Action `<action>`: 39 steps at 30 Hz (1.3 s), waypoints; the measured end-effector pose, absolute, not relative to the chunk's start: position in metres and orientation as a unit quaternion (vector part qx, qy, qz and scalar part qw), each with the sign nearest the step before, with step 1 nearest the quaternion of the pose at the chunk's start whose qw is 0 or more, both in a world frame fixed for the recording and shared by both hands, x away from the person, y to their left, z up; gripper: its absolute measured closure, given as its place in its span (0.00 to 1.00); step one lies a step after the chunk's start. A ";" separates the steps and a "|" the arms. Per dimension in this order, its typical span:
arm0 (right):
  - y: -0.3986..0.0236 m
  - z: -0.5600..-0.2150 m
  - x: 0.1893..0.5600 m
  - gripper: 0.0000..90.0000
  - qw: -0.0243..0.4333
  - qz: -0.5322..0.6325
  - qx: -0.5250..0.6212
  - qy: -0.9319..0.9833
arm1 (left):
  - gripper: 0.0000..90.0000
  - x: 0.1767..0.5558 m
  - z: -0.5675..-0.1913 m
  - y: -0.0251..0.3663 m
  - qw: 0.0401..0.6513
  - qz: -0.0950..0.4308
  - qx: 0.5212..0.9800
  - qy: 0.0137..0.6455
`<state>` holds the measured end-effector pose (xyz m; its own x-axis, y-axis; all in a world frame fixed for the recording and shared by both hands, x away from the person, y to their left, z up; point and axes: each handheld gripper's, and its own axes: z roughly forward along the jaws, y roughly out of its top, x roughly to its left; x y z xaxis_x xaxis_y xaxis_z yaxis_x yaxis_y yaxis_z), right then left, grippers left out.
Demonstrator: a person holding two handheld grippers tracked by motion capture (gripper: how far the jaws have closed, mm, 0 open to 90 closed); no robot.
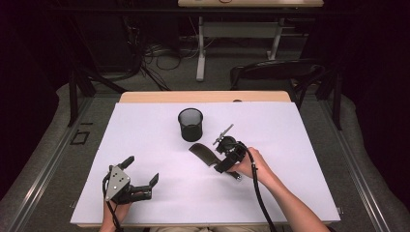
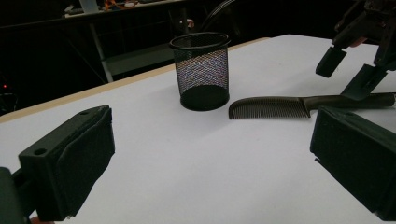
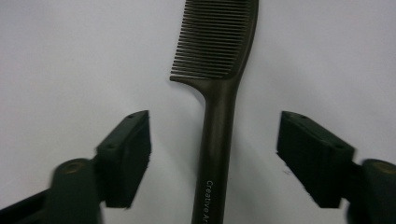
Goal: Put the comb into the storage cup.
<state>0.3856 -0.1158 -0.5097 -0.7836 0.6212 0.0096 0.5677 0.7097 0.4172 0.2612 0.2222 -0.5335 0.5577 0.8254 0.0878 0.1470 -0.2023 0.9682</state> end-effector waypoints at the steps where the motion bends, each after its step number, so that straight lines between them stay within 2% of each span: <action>1: -0.115 -0.510 0.387 0.45 0.061 0.195 0.322 0.924 | 0.00 0.262 -0.534 0.222 0.529 0.320 0.706 0.345; 2: -0.113 -0.511 0.387 0.54 0.059 0.187 0.319 0.927 | 0.00 0.262 -0.534 0.222 0.529 0.320 0.706 0.345; 6: -0.109 -0.513 0.391 0.63 0.056 0.170 0.322 0.930 | 0.00 0.262 -0.534 0.221 0.529 0.320 0.708 0.341; 13: -0.101 -0.519 0.399 0.72 0.054 0.151 0.323 0.933 | 0.00 0.262 -0.534 0.222 0.529 0.319 0.708 0.342; 23: -0.097 -0.530 0.404 0.77 0.056 0.131 0.325 0.935 | 0.00 0.263 -0.534 0.222 0.529 0.318 0.708 0.343; 39: -0.103 -0.530 0.403 0.81 0.045 0.157 0.345 0.925 | 0.00 0.263 -0.535 0.223 0.528 0.318 0.708 0.344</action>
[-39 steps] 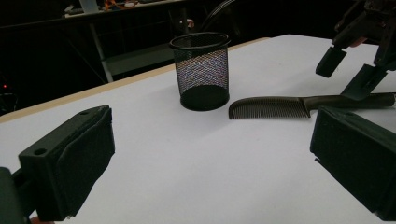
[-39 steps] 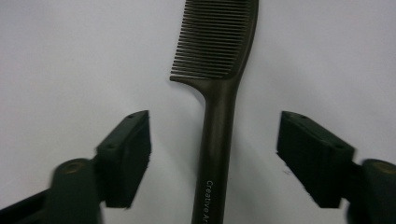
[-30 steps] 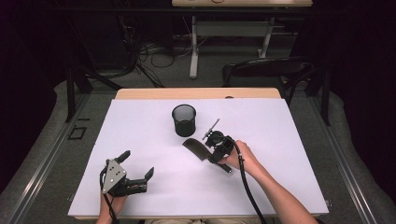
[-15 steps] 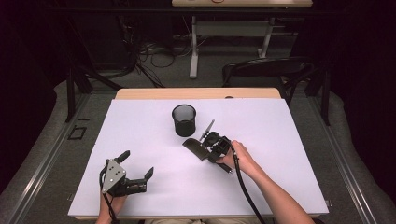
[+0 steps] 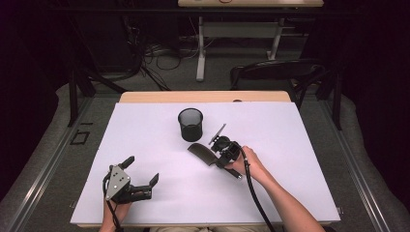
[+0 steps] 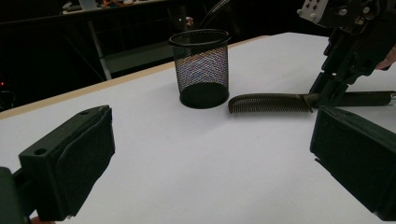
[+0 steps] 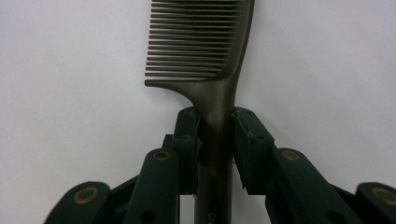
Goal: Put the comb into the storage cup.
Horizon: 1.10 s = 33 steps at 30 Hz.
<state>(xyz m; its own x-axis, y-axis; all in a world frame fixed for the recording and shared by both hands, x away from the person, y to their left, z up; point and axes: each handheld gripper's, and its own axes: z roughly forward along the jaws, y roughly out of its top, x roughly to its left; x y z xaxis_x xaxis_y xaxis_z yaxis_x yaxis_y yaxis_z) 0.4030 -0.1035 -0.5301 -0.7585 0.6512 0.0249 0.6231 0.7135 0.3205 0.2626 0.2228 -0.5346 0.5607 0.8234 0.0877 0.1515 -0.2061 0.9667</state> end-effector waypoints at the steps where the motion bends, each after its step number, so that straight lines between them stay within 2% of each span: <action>1: -0.105 -0.530 0.403 0.81 0.045 0.160 0.343 0.925 | 0.00 0.263 -0.535 0.223 0.528 0.318 0.708 0.344; 25: -0.129 -0.508 0.376 0.81 0.040 0.244 0.312 0.917 | 0.00 0.263 -0.535 0.221 0.524 0.317 0.712 0.342; 33: -0.140 -0.510 0.374 0.81 0.042 0.261 0.313 0.912 | 0.00 0.263 -0.535 0.222 0.525 0.318 0.711 0.344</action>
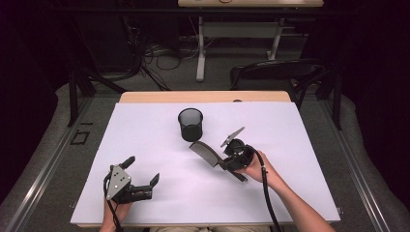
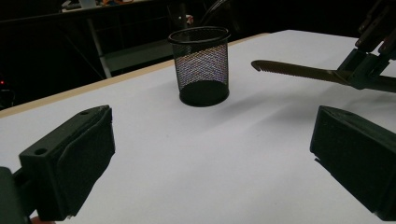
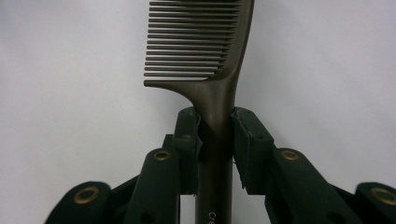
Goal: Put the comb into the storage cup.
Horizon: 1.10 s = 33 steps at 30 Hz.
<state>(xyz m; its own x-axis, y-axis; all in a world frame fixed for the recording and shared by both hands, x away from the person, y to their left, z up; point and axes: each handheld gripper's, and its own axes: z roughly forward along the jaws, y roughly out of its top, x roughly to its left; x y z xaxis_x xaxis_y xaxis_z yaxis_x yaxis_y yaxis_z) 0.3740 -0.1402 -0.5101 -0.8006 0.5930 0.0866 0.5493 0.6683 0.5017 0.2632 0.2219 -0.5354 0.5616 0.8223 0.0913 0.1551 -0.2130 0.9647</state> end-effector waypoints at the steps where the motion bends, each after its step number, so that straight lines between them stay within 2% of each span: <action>1: -0.142 -0.509 0.373 0.81 0.042 0.263 0.316 0.911 | 0.00 0.263 -0.535 0.222 0.525 0.317 0.711 0.344; 33: -0.170 -0.492 0.357 0.81 0.084 0.351 0.301 0.883 | 0.00 0.263 -0.536 0.222 0.526 0.316 0.711 0.345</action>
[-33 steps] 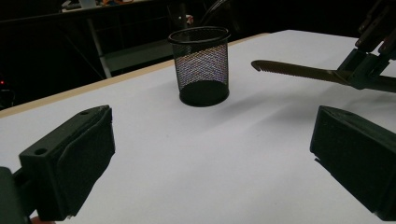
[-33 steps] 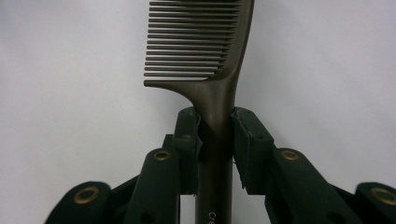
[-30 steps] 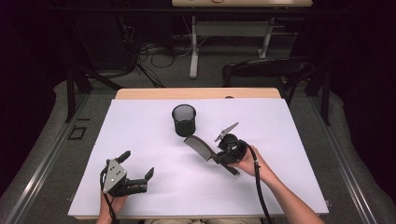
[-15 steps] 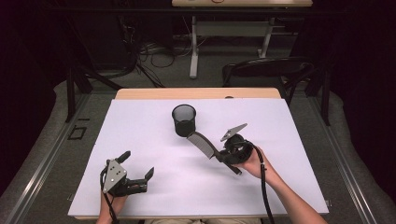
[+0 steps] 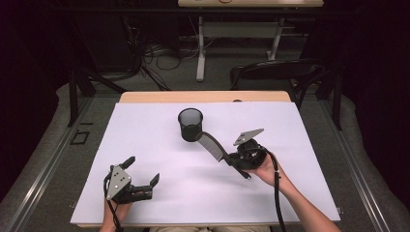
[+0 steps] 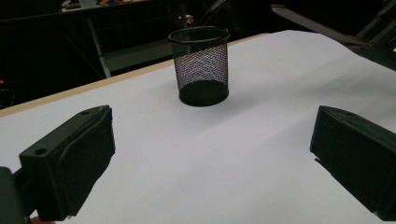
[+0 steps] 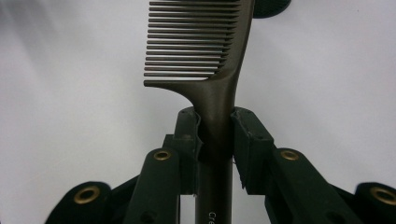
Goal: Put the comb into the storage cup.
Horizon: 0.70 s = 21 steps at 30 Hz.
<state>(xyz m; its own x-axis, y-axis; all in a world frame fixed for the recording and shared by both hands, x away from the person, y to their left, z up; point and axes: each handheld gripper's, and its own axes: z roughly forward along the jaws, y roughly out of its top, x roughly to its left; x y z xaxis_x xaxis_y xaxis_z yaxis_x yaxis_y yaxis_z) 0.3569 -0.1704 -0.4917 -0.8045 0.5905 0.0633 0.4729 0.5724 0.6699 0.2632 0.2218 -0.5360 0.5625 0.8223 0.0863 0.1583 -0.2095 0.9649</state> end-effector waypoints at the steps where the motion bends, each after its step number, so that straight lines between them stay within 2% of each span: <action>1: -0.171 -0.492 0.356 0.81 0.087 0.354 0.301 0.881 | 0.00 0.263 -0.536 0.222 0.526 0.315 0.710 0.345; 21: -0.183 -0.486 0.353 0.81 0.116 0.397 0.301 0.859 | 0.00 0.265 -0.537 0.221 0.527 0.312 0.711 0.345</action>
